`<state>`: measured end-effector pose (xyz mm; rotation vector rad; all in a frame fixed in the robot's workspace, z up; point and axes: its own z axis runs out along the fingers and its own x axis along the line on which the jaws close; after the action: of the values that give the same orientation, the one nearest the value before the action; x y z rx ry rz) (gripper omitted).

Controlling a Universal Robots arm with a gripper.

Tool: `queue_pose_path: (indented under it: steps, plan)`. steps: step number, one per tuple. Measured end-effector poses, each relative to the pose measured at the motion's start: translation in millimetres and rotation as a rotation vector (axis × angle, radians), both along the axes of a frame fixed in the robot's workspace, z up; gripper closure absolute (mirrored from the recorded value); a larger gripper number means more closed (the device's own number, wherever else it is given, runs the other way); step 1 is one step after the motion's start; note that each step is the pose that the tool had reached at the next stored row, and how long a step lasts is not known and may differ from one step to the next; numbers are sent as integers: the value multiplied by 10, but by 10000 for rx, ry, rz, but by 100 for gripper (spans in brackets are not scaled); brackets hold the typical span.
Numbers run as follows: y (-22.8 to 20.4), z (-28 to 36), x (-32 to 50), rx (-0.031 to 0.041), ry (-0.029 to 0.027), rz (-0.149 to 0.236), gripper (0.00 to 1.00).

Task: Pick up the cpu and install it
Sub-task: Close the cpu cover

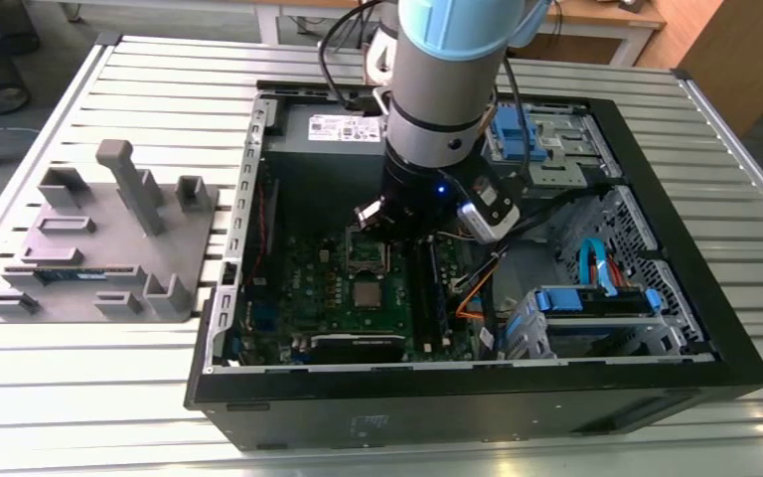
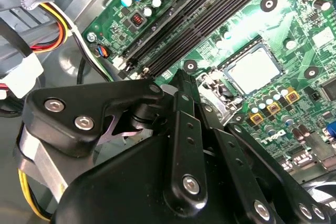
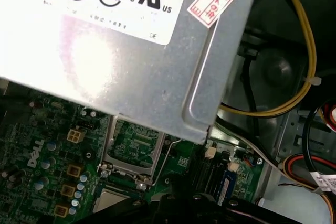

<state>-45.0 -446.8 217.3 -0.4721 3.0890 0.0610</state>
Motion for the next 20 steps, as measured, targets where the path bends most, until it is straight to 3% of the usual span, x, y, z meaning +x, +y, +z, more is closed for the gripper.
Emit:
queue_pose_path:
  steps: [10,20]
  plan:
    - [78,-11,60,1,-1,14,89]
    - [171,-87,64,6,-1,140,89]
